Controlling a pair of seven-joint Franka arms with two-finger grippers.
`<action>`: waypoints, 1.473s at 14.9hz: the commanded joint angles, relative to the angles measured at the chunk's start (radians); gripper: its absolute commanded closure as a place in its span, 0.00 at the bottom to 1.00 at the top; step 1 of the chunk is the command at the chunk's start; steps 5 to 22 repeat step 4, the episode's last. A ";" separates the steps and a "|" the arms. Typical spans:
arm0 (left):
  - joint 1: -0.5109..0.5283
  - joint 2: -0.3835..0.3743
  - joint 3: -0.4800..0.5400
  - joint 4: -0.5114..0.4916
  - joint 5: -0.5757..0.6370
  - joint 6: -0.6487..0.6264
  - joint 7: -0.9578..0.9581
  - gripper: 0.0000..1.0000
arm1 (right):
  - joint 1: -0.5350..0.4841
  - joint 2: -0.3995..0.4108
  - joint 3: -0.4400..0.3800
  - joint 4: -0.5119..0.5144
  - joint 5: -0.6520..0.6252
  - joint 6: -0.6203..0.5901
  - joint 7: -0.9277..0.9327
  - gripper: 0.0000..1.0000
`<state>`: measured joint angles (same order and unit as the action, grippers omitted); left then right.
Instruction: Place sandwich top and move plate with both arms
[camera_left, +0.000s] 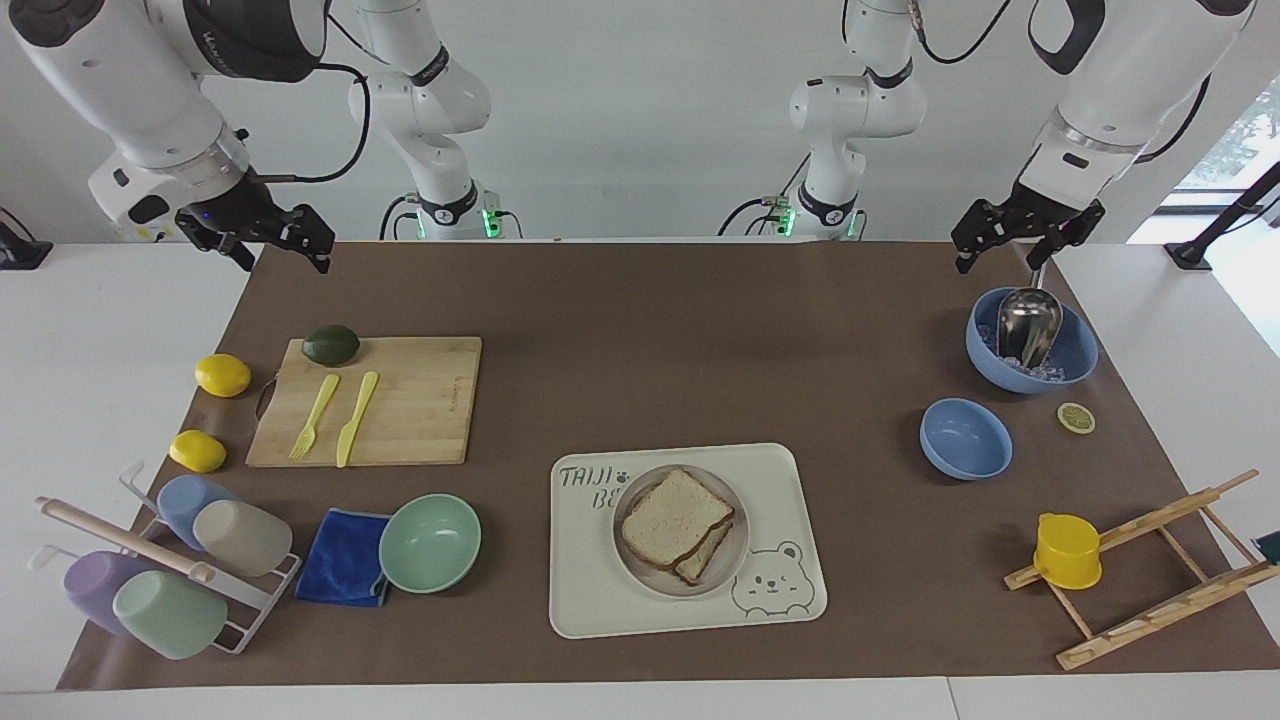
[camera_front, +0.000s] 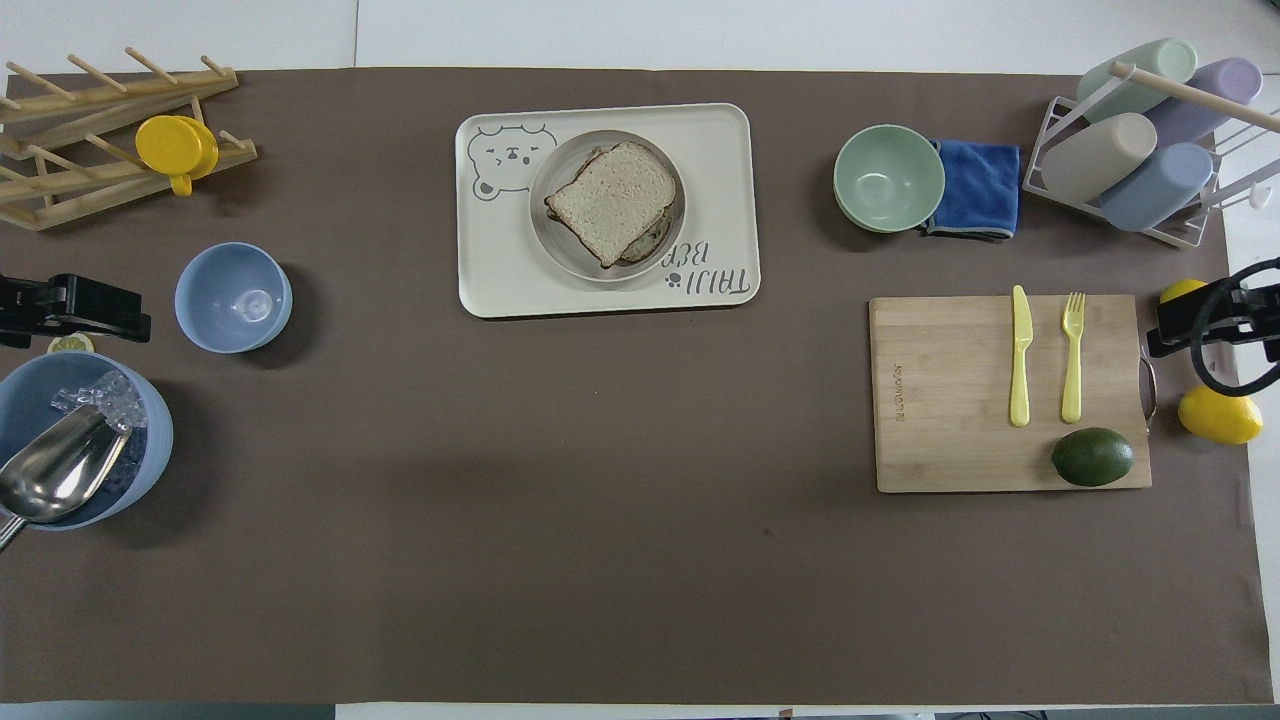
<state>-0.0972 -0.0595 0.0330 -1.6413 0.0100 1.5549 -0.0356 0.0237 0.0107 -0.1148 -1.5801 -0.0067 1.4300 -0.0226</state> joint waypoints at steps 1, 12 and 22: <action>0.016 -0.008 -0.013 0.001 0.008 -0.015 0.013 0.00 | -0.008 -0.008 0.004 -0.012 0.011 0.003 0.015 0.00; 0.014 -0.008 -0.013 0.000 0.008 -0.015 0.017 0.00 | -0.008 -0.008 0.004 -0.012 0.011 0.003 0.015 0.00; 0.014 -0.008 -0.013 0.000 0.008 -0.015 0.017 0.00 | -0.008 -0.008 0.004 -0.012 0.011 0.003 0.015 0.00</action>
